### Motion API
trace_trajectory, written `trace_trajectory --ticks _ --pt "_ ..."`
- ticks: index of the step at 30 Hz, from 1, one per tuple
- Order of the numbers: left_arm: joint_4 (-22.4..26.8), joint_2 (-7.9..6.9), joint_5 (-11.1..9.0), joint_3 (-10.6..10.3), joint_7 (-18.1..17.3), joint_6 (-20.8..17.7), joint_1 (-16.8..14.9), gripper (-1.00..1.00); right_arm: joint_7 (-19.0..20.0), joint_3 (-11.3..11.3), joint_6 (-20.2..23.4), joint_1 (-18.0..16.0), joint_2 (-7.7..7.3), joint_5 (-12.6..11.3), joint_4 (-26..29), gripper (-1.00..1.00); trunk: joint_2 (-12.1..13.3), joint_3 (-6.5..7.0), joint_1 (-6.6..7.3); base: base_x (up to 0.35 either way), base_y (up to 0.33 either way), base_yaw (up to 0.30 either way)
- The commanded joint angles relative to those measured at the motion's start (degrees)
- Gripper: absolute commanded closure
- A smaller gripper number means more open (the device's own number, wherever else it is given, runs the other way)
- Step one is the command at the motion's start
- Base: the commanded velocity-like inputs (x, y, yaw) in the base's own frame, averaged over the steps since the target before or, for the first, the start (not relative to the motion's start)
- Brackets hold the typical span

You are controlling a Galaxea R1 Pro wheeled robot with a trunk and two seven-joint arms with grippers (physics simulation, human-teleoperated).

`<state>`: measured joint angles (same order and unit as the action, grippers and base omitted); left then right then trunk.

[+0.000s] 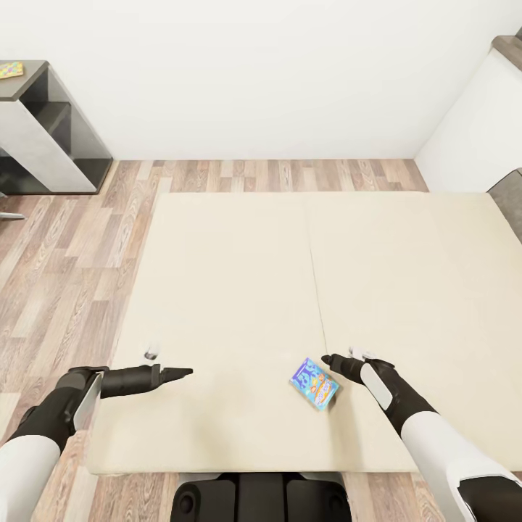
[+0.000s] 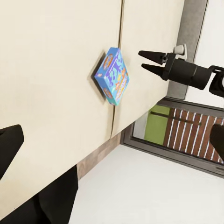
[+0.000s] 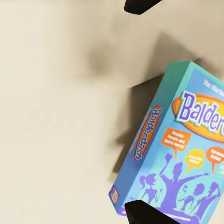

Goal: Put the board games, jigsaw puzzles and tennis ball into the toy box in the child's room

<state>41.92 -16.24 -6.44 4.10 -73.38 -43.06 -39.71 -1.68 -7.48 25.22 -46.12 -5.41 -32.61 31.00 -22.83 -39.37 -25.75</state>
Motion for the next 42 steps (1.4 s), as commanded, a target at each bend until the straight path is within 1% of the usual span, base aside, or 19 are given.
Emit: trace_trajectory --ticks 1,6,14,19,32,42 --pt "0.01 -0.04 -0.15 0.01 0.22 -0.53 -0.02 -1.0 -0.17 -0.34 0.18 -0.02 0.02 -0.26 0.06 -1.0 -0.09 -0.07 -0.03 0.0 0.0 0.0" --pt "0.01 -0.09 -0.15 0.07 0.83 -0.53 -0.02 -1.0 -0.18 -0.34 0.18 -0.02 0.34 -0.24 0.03 -1.0 -0.09 -0.09 -0.03 0.0 0.0 0.0" --pt "0.01 -0.1 -0.15 0.19 0.99 -0.55 -0.02 -1.0 -0.17 -0.34 0.18 -0.02 0.22 -0.26 0.02 -1.0 -0.09 -0.18 -0.03 0.0 0.0 0.0" --pt "0.01 -0.1 -0.15 0.32 0.96 -0.54 -0.02 -1.0 -0.17 -0.4 0.24 -0.02 0.41 -0.23 0.02 -1.0 -0.09 -0.37 -0.03 0.0 0.0 0.0" --pt "0.01 -0.1 -0.15 0.38 0.96 -0.6 -0.02 -1.0 -0.24 -0.52 0.88 -0.02 0.43 -0.4 -0.03 -1.0 -0.09 -1.39 -0.03 0.0 0.0 0.0" --pt "0.01 -0.1 -0.15 0.45 0.94 -0.62 -0.02 -1.0 -0.17 -0.44 2.42 -0.02 0.22 -0.46 -0.04 -1.0 -0.09 -2.31 -0.03 0.0 0.0 0.0"
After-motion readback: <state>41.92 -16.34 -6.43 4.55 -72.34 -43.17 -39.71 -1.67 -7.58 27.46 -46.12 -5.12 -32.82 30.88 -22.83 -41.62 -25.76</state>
